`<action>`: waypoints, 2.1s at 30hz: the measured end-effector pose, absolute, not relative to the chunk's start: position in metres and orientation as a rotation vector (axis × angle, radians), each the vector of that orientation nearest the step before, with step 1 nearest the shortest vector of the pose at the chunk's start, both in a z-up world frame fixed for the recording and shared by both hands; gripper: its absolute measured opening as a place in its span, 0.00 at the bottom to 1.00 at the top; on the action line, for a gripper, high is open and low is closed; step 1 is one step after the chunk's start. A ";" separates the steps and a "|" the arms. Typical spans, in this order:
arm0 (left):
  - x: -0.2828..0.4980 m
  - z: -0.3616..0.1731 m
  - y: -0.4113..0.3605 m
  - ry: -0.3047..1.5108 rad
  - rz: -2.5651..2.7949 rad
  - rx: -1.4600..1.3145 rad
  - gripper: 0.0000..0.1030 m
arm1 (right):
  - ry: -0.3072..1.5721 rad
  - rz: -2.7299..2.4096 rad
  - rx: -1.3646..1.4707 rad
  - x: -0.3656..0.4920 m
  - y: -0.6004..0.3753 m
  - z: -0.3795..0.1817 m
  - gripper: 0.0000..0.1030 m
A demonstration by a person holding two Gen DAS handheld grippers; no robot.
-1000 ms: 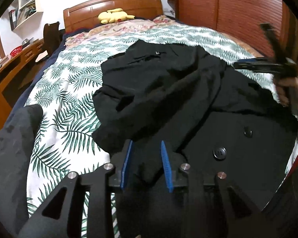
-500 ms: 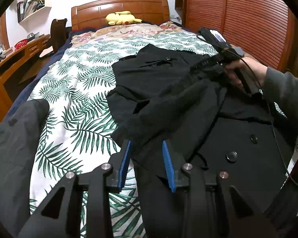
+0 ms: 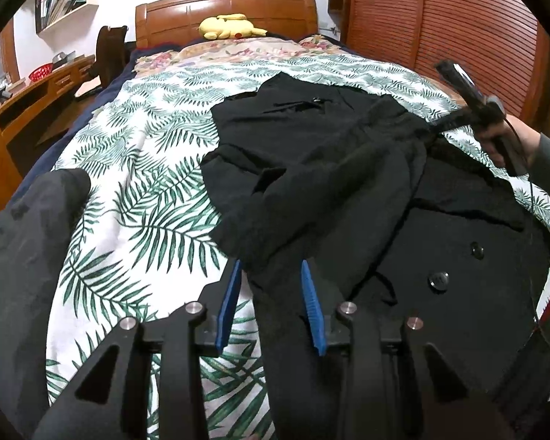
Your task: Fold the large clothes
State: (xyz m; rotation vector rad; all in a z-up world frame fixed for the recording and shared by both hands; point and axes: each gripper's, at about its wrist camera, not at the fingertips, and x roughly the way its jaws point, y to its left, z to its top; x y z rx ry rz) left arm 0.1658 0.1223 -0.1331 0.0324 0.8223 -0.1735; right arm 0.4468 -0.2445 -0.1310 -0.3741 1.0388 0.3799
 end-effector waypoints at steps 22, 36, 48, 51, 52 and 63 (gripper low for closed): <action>0.133 -0.128 0.127 0.814 -0.131 0.019 0.32 | 0.897 0.382 -0.279 0.297 -0.316 -0.110 0.47; 0.114 -0.119 0.115 0.800 -0.128 0.033 0.33 | 0.909 0.301 -0.213 0.195 -0.373 -0.127 0.48; 0.075 -0.129 0.124 0.828 -0.103 -0.030 0.33 | 0.914 0.273 -0.164 0.159 -0.393 -0.131 0.60; 0.066 -0.135 0.131 0.847 -0.094 -0.059 0.33 | 0.911 0.288 -0.153 0.151 -0.394 -0.130 0.60; 0.065 -0.136 0.132 0.851 -0.091 -0.062 0.33 | 0.911 0.289 -0.156 0.150 -0.393 -0.131 0.60; 0.060 -0.155 0.136 0.876 -0.078 -0.094 0.33 | 0.895 0.289 -0.183 0.148 -0.388 -0.142 0.65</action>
